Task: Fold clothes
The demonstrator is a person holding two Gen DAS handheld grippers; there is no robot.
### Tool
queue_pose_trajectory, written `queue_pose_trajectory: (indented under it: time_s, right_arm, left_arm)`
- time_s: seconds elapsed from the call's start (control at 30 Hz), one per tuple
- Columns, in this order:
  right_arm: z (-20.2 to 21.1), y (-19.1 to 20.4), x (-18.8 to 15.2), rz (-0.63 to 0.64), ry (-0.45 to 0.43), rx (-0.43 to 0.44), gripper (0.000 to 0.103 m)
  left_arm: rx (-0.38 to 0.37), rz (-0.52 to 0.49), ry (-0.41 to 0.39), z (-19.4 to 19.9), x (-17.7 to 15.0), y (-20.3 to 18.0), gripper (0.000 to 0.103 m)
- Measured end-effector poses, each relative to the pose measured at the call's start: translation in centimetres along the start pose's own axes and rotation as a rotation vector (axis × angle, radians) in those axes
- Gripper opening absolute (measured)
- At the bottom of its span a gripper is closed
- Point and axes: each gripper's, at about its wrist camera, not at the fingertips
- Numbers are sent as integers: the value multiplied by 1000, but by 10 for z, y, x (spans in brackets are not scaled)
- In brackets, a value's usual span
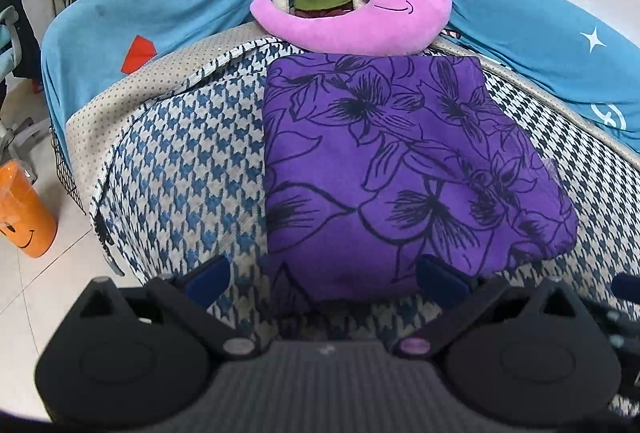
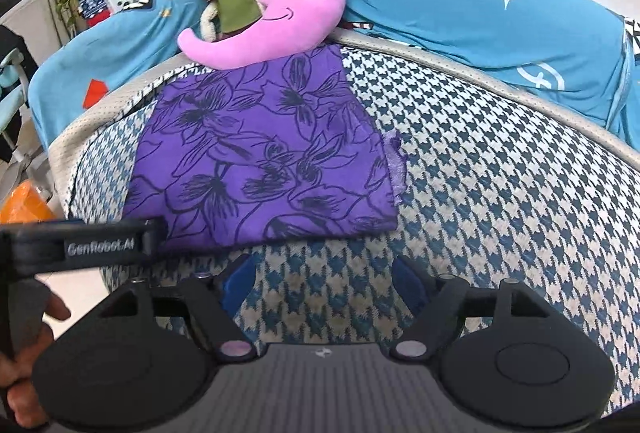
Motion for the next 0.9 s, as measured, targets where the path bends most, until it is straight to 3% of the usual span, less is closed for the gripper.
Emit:
queue_pose_trajectory:
  time_s: [0.5, 0.9]
  right_arm:
    - [-11, 1, 4, 15, 21, -3, 80]
    - [-14, 1, 5, 25, 25, 2, 80]
  left_arm:
    - [9, 4, 54, -10, -6, 2, 103]
    - [36, 10, 24, -6, -7, 0, 103]
Point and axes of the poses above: each gripper's, at about its wrist camera, not at the fingertips, and z roughly against the way its jaws point, y to its left, x to its top, and after that the axes turned 1 degree about z, right-handed
